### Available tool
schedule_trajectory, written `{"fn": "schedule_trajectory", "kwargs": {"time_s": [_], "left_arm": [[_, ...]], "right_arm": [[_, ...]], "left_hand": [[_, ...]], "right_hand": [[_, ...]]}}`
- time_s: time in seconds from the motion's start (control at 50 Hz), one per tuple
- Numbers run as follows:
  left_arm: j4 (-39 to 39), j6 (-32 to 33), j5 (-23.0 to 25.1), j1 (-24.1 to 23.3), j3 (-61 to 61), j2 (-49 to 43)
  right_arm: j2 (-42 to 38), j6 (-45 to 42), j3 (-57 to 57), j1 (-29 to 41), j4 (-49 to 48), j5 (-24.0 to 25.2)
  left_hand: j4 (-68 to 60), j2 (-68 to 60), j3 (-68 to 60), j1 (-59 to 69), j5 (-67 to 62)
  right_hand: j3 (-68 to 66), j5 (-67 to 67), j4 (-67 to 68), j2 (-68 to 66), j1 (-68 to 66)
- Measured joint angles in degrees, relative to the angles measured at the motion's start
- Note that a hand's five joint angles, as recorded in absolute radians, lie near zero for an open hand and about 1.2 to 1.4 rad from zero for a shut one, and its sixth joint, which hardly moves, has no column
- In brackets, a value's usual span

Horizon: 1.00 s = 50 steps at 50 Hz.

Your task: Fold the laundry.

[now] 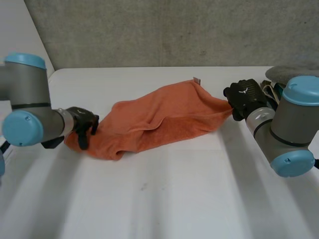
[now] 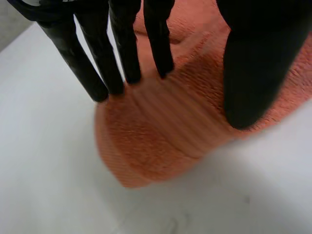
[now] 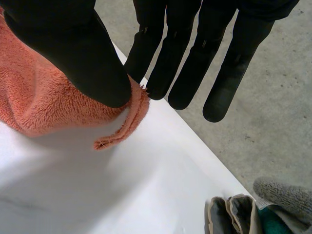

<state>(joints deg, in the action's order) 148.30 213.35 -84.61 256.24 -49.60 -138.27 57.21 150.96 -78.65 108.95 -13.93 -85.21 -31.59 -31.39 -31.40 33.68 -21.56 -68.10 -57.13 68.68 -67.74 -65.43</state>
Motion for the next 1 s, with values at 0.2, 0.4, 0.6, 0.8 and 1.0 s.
{"fn": "schedule_trajectory", "kwargs": {"time_s": [0.2,0.4,0.6,0.8,1.0], "left_arm": [[5.48,1.81,-3.46,-2.74,8.11,-2.41],[34.93,-8.90,-13.19,-3.25,25.62,2.71],[52.32,-16.31,-14.80,-3.16,5.70,10.52],[45.90,-12.69,-12.17,-2.07,-17.35,10.98],[29.14,-7.71,-8.75,-1.39,-29.30,13.19]], "right_arm": [[-3.84,-0.60,8.24,1.23,-2.24,-0.90],[-4.92,12.21,20.45,0.93,-31.68,-12.62],[-2.17,17.40,11.69,0.21,-40.85,-10.85],[-2.46,13.12,1.81,-2.96,-25.63,-2.17],[-3.32,5.19,-3.61,-5.17,-12.07,1.36]], "left_hand": [[-36.73,-36.91,-36.32,33.59,-34.15],[-36.78,-36.98,-36.49,33.59,-34.15],[-36.81,-37.03,-36.50,33.58,-34.15],[-36.81,-37.04,-36.50,33.58,-34.15],[-25.86,-25.15,-26.09,23.00,-26.48]], "right_hand": [[-0.02,0.00,0.01,0.00,0.00],[-0.19,0.00,0.05,0.00,0.00],[-0.19,-0.58,0.06,0.00,0.00],[-0.19,-0.58,0.06,0.00,0.00],[-0.19,-0.59,0.06,0.00,0.00]]}}
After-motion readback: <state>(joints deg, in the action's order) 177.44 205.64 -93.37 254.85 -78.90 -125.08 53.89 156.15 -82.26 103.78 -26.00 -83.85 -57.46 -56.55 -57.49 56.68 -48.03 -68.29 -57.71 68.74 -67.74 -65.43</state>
